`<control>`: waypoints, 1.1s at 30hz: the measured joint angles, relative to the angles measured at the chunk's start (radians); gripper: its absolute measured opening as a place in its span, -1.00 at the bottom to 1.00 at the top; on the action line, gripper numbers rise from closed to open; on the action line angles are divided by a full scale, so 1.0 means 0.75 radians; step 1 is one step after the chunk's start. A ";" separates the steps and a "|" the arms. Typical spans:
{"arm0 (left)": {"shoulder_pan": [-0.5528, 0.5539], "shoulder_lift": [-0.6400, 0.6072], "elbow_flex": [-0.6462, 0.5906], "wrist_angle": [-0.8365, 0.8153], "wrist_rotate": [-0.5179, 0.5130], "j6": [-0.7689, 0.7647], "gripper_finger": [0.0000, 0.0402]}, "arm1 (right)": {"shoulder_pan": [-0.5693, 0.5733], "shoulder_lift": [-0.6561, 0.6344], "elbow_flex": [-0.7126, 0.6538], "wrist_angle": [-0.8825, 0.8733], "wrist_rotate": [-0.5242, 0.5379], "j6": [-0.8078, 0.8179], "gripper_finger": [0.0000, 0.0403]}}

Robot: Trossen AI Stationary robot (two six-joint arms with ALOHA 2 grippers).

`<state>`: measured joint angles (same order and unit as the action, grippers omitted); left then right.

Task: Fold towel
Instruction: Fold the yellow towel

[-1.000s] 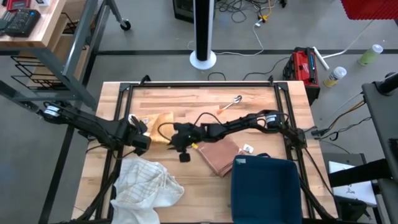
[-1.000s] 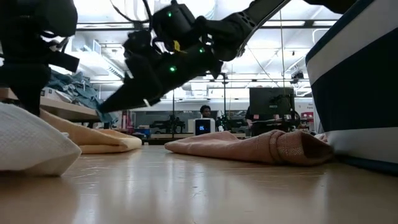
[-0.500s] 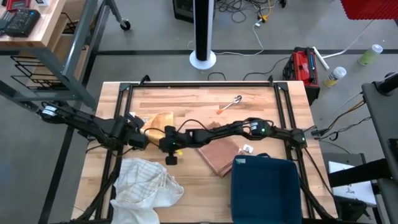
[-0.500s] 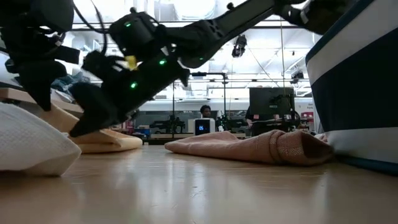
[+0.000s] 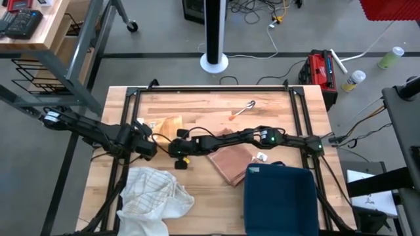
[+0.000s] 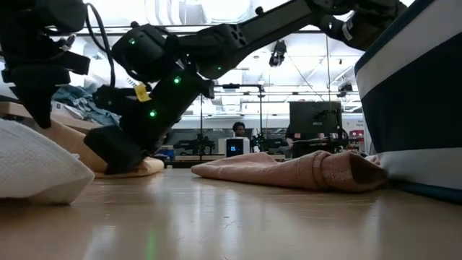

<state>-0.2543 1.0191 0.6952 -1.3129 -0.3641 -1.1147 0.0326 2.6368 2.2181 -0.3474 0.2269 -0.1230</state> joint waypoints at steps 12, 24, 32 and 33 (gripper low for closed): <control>0.000 0.318 0.008 -0.011 0.038 0.005 -1.00 | -0.008 -0.017 -0.001 -0.186 0.024 0.054 -1.00; -0.024 0.363 0.019 -0.026 0.198 0.007 -1.00 | -0.020 -0.030 -0.005 -0.233 0.048 0.061 -1.00; -0.056 0.236 0.022 -0.034 0.287 -0.006 -1.00 | -0.020 -0.030 -0.007 -0.229 0.047 0.059 -1.00; -0.055 0.236 0.022 -0.033 0.292 -0.001 -1.00 | -0.020 -0.030 -0.007 -0.228 0.047 0.059 -1.00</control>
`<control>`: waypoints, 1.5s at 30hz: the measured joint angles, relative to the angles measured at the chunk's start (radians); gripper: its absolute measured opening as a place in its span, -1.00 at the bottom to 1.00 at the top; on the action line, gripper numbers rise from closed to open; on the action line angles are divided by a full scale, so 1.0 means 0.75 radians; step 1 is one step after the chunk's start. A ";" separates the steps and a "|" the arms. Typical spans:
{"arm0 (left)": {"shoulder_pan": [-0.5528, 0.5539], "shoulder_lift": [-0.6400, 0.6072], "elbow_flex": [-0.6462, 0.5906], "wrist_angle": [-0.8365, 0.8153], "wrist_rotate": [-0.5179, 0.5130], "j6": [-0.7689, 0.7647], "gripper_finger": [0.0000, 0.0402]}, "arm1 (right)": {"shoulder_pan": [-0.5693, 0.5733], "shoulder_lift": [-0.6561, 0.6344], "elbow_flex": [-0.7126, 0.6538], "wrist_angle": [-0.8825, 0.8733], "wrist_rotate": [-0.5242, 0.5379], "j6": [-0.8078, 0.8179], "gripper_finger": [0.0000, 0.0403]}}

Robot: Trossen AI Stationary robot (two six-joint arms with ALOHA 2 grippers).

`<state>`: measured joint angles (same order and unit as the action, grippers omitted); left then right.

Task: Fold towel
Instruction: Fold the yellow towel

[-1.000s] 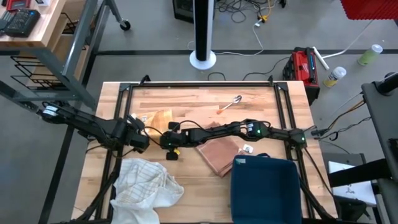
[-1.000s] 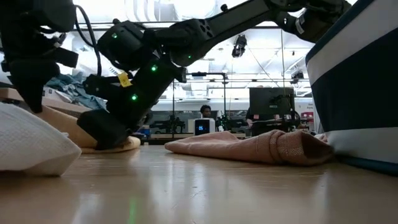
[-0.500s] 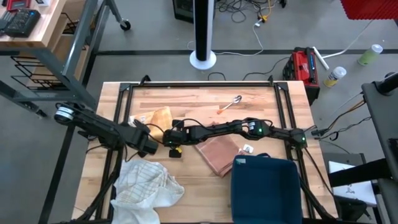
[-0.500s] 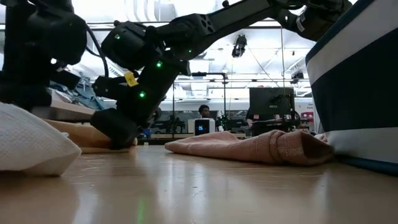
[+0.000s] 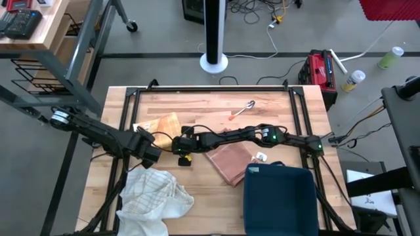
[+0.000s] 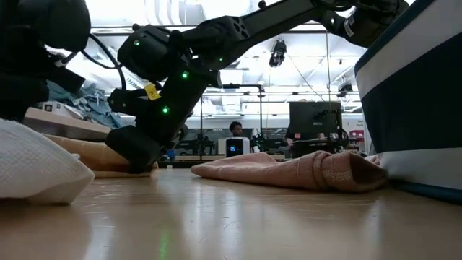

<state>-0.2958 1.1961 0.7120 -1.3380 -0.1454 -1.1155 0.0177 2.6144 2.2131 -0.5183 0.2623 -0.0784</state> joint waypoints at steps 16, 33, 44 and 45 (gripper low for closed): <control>-0.005 0.128 0.012 0.037 0.022 0.011 -0.63 | -0.001 -0.072 -0.006 -0.149 -0.131 0.071 -0.65; -0.020 0.079 0.019 0.070 0.121 0.140 -0.63 | -0.045 -0.118 -0.007 -0.181 -0.904 0.179 -0.23; -0.062 0.061 0.006 0.385 0.255 0.249 -0.63 | -0.100 -0.197 -0.002 -0.008 -0.540 0.242 -0.44; -0.062 0.055 0.006 0.374 0.244 0.235 -0.63 | -0.103 -0.189 -0.003 0.003 -0.469 0.234 -0.47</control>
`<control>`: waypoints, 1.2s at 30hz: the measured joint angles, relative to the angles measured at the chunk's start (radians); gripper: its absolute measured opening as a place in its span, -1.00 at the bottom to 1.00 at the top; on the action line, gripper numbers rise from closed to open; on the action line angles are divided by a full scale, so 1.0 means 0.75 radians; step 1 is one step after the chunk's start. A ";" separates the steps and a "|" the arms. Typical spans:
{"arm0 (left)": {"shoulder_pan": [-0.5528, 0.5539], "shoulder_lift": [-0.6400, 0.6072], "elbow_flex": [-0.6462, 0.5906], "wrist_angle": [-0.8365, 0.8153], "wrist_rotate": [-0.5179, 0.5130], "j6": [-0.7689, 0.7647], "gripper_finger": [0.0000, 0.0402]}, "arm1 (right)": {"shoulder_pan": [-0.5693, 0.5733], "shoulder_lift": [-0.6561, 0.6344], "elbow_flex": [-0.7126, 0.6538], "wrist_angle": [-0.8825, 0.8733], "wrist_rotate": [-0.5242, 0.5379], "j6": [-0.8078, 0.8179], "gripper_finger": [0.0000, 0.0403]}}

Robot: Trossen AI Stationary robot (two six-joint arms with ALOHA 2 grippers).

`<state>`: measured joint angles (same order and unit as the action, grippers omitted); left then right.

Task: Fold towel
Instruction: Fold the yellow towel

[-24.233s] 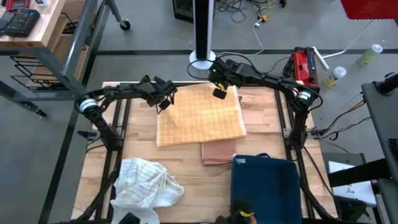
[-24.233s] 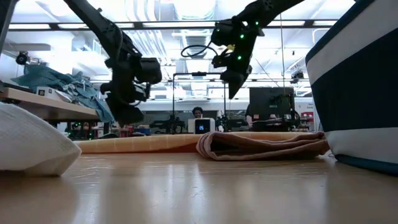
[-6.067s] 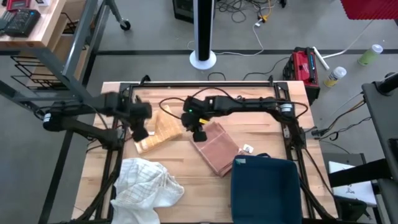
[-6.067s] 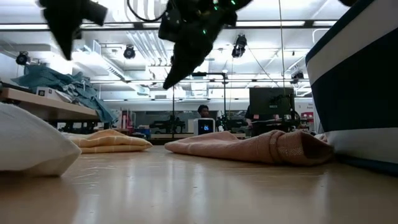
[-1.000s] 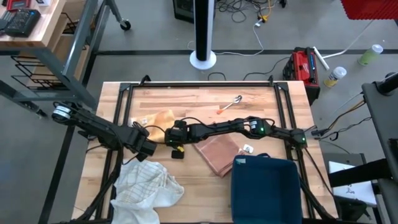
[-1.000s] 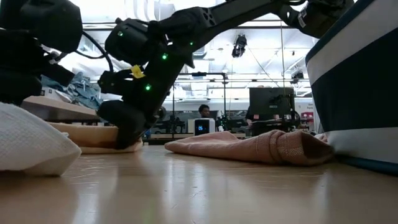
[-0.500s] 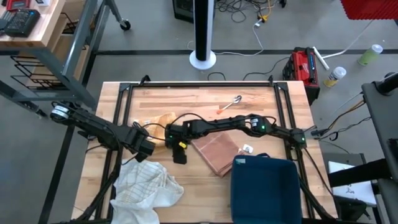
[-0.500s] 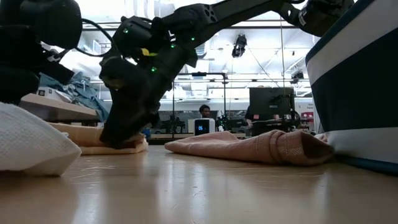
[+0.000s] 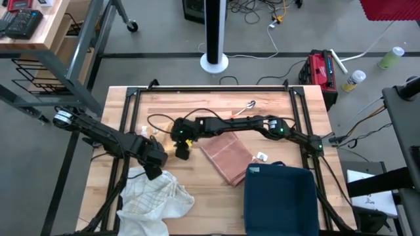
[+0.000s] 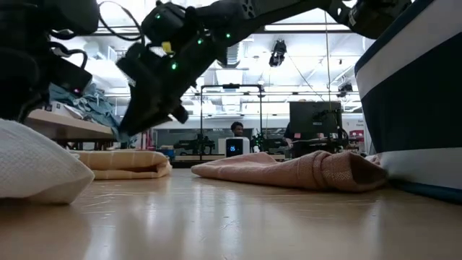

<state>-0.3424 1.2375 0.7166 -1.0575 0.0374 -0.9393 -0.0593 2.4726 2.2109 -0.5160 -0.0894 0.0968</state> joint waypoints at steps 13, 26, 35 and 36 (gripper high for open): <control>-0.003 -0.046 -0.145 0.138 -0.164 -0.030 -0.64 | -0.003 0.139 -0.006 0.009 -0.093 -0.039 -0.94; -0.011 -0.084 -0.327 0.540 0.086 -0.089 -0.92 | -0.016 0.129 -0.005 -0.022 -0.055 -0.024 -0.99; -0.011 -0.228 -0.232 0.511 -0.056 -0.065 -0.89 | -0.020 0.078 0.011 -0.131 -0.046 -0.053 -0.99; -0.011 -0.238 -0.233 0.496 -0.081 -0.062 -0.89 | -0.019 0.074 0.011 -0.126 -0.046 -0.058 -0.99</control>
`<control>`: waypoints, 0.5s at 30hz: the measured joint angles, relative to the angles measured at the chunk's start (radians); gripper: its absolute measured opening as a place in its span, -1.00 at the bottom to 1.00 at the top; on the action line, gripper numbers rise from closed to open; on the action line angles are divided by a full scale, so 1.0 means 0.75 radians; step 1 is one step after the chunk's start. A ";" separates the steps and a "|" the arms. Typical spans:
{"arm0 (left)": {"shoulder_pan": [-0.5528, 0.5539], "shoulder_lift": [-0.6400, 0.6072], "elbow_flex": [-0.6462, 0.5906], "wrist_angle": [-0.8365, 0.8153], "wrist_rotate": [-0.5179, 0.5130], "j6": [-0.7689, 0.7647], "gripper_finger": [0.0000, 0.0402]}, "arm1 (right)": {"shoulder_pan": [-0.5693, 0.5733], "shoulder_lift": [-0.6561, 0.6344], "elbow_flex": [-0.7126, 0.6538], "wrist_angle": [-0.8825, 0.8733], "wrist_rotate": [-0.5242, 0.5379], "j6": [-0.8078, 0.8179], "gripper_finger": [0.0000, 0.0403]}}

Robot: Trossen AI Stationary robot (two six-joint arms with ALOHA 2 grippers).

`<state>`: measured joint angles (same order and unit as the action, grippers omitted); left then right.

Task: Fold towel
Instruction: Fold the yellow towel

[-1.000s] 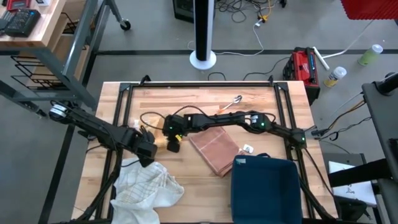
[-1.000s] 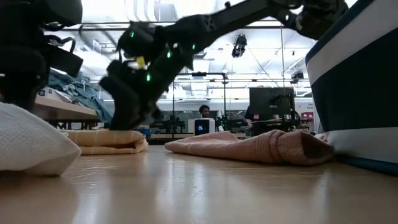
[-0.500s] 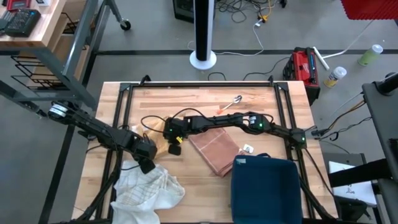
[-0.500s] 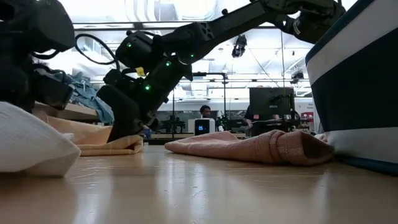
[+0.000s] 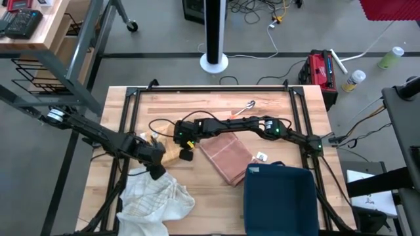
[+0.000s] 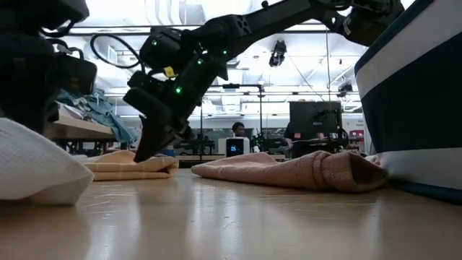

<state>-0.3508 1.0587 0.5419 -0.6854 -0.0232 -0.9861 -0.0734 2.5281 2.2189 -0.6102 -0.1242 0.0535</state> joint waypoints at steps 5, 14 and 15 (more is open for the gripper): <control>0.001 -0.011 -0.006 -0.074 -0.237 0.015 -0.89 | 0.014 -0.005 -0.006 0.071 -0.006 -0.004 -0.99; 0.022 0.050 -0.118 -0.111 -0.471 -0.004 -0.89 | 0.045 0.027 -0.023 0.085 -0.008 -0.043 -0.99; 0.025 0.058 -0.129 -0.119 -0.503 -0.045 -0.90 | 0.045 0.033 -0.024 0.079 -0.008 -0.046 -0.99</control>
<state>-0.3320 1.1019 0.4449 -0.7744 -0.4001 -1.0202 -0.0395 2.5532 2.2009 -0.5511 -0.1299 0.0189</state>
